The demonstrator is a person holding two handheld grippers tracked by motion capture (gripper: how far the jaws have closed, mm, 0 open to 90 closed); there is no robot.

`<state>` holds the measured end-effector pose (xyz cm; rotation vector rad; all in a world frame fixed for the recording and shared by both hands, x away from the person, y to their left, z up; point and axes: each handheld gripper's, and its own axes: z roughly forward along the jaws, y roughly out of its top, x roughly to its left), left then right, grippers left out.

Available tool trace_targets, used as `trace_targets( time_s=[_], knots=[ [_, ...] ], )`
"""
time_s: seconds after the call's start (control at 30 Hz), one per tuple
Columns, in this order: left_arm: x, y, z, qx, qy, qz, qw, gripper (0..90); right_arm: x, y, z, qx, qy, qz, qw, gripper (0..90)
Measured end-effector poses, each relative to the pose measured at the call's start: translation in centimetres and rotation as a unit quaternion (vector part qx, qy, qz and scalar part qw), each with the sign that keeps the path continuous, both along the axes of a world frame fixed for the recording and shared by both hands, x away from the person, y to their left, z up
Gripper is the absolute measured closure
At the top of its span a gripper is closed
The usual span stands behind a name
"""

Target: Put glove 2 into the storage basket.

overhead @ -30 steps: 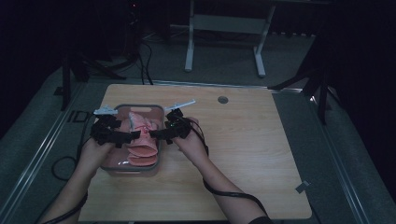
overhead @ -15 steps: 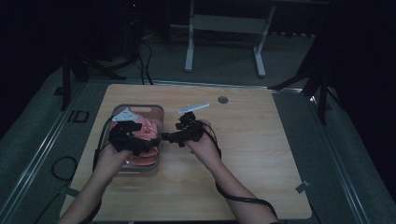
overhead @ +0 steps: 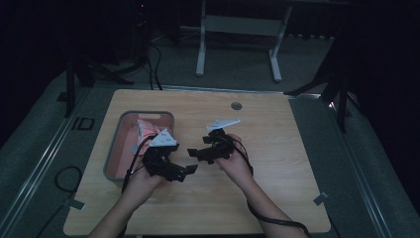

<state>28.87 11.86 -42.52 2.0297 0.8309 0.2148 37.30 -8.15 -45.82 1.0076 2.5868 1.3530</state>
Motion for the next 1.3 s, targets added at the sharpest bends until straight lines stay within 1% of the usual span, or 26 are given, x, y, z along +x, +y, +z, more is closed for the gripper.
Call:
trace_targets(
  time_s=[0.07,0.1,0.13,0.17,0.23,0.3,0.33,0.37,0.47,0.53,0.57,0.63,0.67,0.7,0.77,0.8,0.83,0.87,0.93,0.97,1.03,1.1,1.13,1.23,1.27,1.3],
  knots=[
    [-0.3,-0.7,-0.2,0.004,-0.004,-0.011,0.9999,1.6,-0.2,-0.5,-0.3,0.001,-0.003,0.000,1.0000,18.2],
    [-0.5,-1.1,-0.3,0.004,-0.010,-0.015,0.9998,1.6,-0.4,-0.8,-0.4,-0.002,-0.008,0.001,1.0000,18.1],
    [-0.7,-1.5,-0.5,0.003,-0.009,-0.021,0.9997,1.6,-0.5,-1.0,-0.6,-0.005,-0.009,0.002,0.9999,18.1],
    [-0.7,-1.5,-0.5,0.003,-0.009,-0.021,0.9997,1.6,-0.5,-1.0,-0.6,-0.005,-0.009,0.002,0.9999,18.1],
    [-1.3,-2.4,-1.1,0.007,-0.020,-0.029,0.9994,1.6,-0.9,-2.0,-1.3,-0.001,-0.014,0.001,0.9999,18.2],
    [-1.5,-2.9,-1.7,0.008,-0.015,-0.037,0.9992,1.6,-1.2,-2.5,-1.6,-0.001,-0.018,0.003,0.9998,17.9],
    [-1.7,-3.2,-2.0,0.011,-0.017,-0.044,0.9988,1.6,-1.3,-2.9,-1.9,-0.003,-0.021,0.002,0.9998,17.9],
    [-1.8,-3.5,-2.4,0.016,-0.016,-0.048,0.9986,1.6,-1.4,-3.2,-2.1,-0.003,-0.027,0.003,0.9996,17.9],
    [-2.0,-4.4,-3.4,0.029,-0.013,-0.056,0.9979,1.6,-1.7,-4.1,-3.0,-0.007,-0.031,0.007,0.9995,17.2],
    [-2.1,-5.0,-4.1,0.042,-0.016,-0.057,0.9973,1.6,-1.9,-4.7,-3.5,-0.009,-0.031,0.009,0.9994,16.7],
    [-2.2,-5.2,-4.3,0.046,-0.014,-0.059,0.9971,1.6,-2.0,-5.0,-3.8,-0.006,-0.034,0.007,0.9994,17.2],
    [-2.3,-5.8,-4.8,0.050,-0.013,-0.068,0.9964,1.6,-2.0,-5.5,-4.2,-0.004,-0.027,0.012,0.9995,16.9],
    [-2.3,-6.0,-5.1,0.052,-0.009,-0.070,0.9961,1.6,-2.1,-5.8,-4.5,-0.006,-0.030,0.010,0.9995,16.4],
    [-2.3,-6.2,-5.4,0.052,-0.009,-0.073,0.9959,1.6,-2.2,-6.0,-4.7,-0.008,-0.030,0.009,0.9995,16.4],
    [-2.3,-6.7,-6.1,0.041,-0.012,-0.077,0.9961,1.6,-2.4,-6.5,-5.0,-0.013,-0.030,0.008,0.9994,16.4],
    [-2.3,-6.8,-6.3,0.038,-0.012,-0.080,0.9960,1.6,-2.4,-6.8,-5.2,-0.012,-0.028,0.006,0.9995,16.4],
    [-2.3,-7.0,-6.6,0.037,-0.010,-0.085,0.9956,1.6,-2.5,-6.9,-5.3,-0.012,-0.027,0.004,0.9995,16.2],
    [-2.4,-7.2,-7.0,0.036,-0.007,-0.088,0.9954,1.6,-2.5,-7.1,-5.4,-0.013,-0.031,0.001,0.9994,15.7],
    [-2.3,-7.4,-7.6,0.040,-0.006,-0.092,0.9949,1.6,-2.6,-7.6,-5.8,-0.013,-0.042,0.000,0.9991,14.8],
    [-2.3,-7.5,-7.9,0.038,-0.005,-0.095,0.9947,1.6,-2.6,-7.9,-5.9,-0.015,-0.037,-0.001,0.9992,14.3],
    [-2.2,-7.6,-8.5,0.029,0.009,-0.101,0.9944,1.6,-2.8,-8.3,-6.3,-0.016,-0.042,-0.006,0.9990,14.3],
    [-2.1,-7.6,-9.1,0.018,0.010,-0.107,0.9941,1.6,-2.9,-8.8,-6.6,-0.018,-0.041,-0.006,0.9990,14.0],
    [-2.1,-7.7,-9.3,0.024,0.007,-0.109,0.9937,1.6,-3.0,-9.0,-6.7,-0.019,-0.043,-0.009,0.9989,14.0],
    [-2.1,-7.8,-9.8,0.022,0.004,-0.114,0.9933,1.6,-3.3,-9.5,-7.1,-0.024,-0.059,-0.014,0.9979,13.1],
    [-2.1,-7.9,-10.0,0.019,0.001,-0.114,0.9933,1.6,-3.5,-9.7,-7.2,-0.028,-0.072,-0.020,0.9968,12.1],
    [-2.1,-8.0,-10.2,0.023,0.002,-0.115,0.9931,1.6,-3.7,-9.9,-7.3,-0.030,-0.089,-0.024,0.9953,11.9]
  ],
)
